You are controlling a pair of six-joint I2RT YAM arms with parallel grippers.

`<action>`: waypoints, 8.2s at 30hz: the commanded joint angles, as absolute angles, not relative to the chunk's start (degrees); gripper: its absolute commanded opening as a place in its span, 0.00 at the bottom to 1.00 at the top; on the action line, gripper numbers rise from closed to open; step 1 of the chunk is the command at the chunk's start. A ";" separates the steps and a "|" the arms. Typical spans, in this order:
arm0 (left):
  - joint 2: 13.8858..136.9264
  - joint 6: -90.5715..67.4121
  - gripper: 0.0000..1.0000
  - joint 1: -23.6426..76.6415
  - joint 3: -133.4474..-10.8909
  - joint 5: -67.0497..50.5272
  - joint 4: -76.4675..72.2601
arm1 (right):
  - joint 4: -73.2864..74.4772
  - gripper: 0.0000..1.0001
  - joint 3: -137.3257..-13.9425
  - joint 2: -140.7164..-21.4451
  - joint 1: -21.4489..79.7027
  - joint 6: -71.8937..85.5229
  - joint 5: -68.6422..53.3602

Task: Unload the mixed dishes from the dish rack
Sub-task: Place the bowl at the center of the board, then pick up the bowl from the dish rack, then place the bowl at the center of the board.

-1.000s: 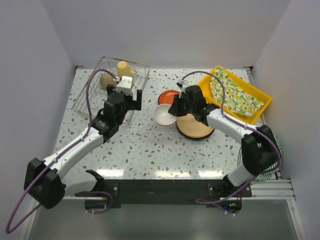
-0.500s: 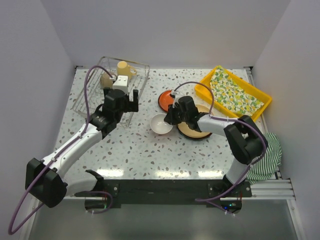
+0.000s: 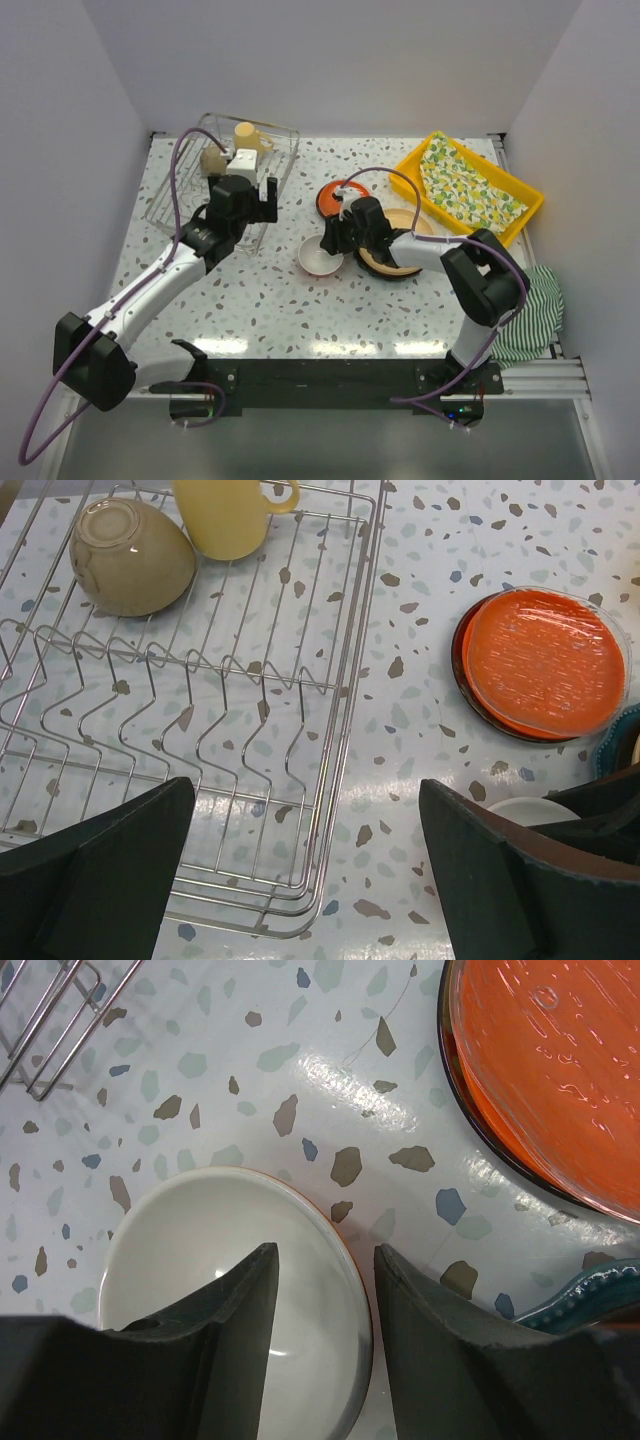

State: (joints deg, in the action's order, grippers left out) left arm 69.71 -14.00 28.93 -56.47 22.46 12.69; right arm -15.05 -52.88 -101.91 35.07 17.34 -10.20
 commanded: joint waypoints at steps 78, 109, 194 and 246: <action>127.88 46.49 0.95 9.23 -100.37 25.84 7.74 | 36.91 0.98 -61.08 -59.59 36.47 8.00 8.70; 129.03 50.98 0.70 9.40 -90.44 22.59 -4.13 | 37.09 0.98 -60.56 -63.72 36.39 9.05 5.01; 92.47 -5.97 0.00 9.40 -91.58 8.28 19.51 | 5.80 0.98 -61.70 -78.31 35.77 15.73 -12.83; 75.67 -60.91 0.00 14.41 -55.64 -33.66 -16.61 | -18.28 0.61 -66.80 -96.41 28.30 45.17 -24.69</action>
State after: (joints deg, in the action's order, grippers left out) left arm 79.02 -57.95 13.54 -55.59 -30.85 -7.84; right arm -13.96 -64.14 -95.26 28.18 43.16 -21.87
